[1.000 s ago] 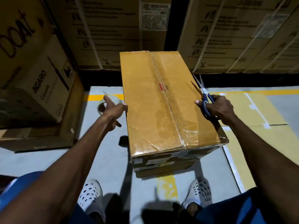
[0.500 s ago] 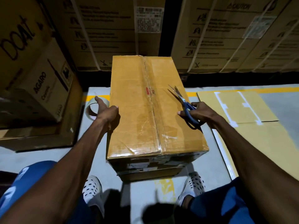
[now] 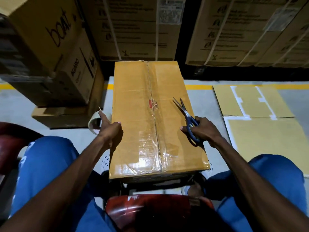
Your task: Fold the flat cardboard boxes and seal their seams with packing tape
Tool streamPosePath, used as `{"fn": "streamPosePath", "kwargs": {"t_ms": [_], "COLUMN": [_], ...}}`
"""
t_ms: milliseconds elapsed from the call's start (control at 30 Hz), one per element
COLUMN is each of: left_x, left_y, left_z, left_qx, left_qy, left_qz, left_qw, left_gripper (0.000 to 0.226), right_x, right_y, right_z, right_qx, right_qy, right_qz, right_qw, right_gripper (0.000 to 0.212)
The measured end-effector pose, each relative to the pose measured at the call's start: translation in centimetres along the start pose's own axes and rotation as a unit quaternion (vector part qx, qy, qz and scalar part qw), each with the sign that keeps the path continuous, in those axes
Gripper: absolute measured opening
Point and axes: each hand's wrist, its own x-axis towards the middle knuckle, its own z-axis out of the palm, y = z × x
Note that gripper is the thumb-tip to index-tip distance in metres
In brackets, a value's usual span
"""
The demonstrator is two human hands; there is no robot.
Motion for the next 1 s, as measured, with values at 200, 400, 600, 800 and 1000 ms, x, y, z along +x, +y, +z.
{"fn": "streamPosePath", "kwargs": {"t_ms": [200, 400, 600, 800, 1000], "left_x": [-0.4, 1.0, 3.1, 4.7, 4.9], "left_y": [-1.3, -0.2, 3.6, 8.2, 11.2], "left_z": [-2.5, -2.8, -2.8, -0.9, 2.5], "left_qx": [0.010, 0.001, -0.045, 0.025, 0.144], "left_qy": [-0.012, -0.031, 0.093, 0.184, 0.102], "left_qz": [0.005, -0.012, 0.115, 0.383, 0.457], "left_qw": [1.000, 0.999, 0.988, 0.905, 0.872], "left_gripper": [0.091, 0.087, 0.077, 0.028, 0.030], "right_x": [-2.2, -1.9, 1.3, 5.0, 8.3], "right_y": [-1.1, -3.3, -7.3, -12.5, -16.2], "right_z": [1.1, 0.5, 1.0, 1.2, 1.5], "right_qx": [-0.052, -0.208, -0.238, -0.094, -0.142], "right_qy": [-0.052, -0.007, 0.128, 0.096, 0.132], "right_qz": [0.003, -0.037, -0.166, -0.233, -0.221], "right_qw": [0.997, 0.977, 0.948, 0.963, 0.956], "right_gripper": [0.057, 0.056, 0.064, 0.051, 0.063]}}
